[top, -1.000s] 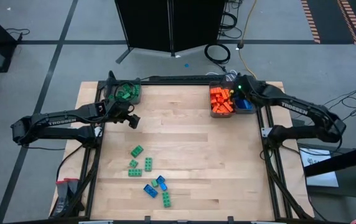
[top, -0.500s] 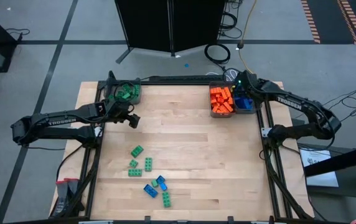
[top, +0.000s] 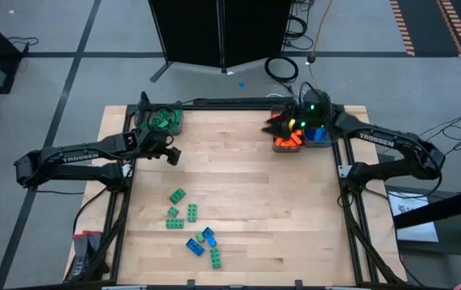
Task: Sort blocks
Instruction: Put the blue game piece into the right black bin
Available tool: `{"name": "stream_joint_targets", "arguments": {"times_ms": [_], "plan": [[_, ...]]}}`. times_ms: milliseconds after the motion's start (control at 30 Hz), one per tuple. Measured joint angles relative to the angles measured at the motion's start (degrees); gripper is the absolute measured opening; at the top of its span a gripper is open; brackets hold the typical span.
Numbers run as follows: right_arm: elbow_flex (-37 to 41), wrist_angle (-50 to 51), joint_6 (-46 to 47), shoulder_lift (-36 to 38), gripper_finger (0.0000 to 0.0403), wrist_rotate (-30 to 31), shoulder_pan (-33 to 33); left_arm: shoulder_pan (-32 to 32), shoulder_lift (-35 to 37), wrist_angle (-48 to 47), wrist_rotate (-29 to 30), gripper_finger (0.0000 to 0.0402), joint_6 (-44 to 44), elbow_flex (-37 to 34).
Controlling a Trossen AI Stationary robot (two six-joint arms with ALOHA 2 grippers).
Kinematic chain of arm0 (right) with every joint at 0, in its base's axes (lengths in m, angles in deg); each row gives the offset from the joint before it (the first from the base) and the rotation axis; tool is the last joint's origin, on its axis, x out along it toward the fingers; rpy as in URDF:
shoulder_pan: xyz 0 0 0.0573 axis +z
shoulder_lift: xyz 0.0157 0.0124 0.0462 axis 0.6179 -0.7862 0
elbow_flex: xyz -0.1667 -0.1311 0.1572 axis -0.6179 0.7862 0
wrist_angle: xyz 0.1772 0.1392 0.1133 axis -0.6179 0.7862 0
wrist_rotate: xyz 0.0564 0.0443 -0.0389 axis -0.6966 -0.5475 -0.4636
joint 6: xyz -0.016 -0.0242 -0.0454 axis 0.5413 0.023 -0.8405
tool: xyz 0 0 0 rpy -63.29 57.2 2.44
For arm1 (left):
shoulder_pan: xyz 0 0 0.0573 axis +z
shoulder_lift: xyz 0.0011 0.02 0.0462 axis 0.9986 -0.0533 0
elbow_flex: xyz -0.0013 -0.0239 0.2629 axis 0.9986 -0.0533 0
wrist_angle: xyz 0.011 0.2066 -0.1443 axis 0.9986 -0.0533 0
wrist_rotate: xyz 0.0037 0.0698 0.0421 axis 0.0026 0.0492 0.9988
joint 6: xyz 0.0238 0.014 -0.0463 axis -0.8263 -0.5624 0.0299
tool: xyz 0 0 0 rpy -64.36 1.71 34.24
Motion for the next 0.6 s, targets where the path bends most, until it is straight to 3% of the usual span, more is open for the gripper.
{"name": "stream_joint_targets", "arguments": {"times_ms": [67, 333, 600], "plan": [[0.0, -5.4, 0.6, -0.6, 0.0336, 0.0, 5.9, 0.0, 0.0, 0.0, 0.3, 0.0343, 0.0, 0.0], [0.1, -12.7, -14.1, -9.4, 0.0336, 14.6, 27.4, 0.0, 0.0, -0.2, 0.3, 0.0343, 0.0, 0.0], [-5.8, -14.7, -14.6, -24.9, 0.0336, 16.5, 35.6, 0.0, 0.0, -0.2, 0.3, 0.0343, 0.0, 0.0]]}}
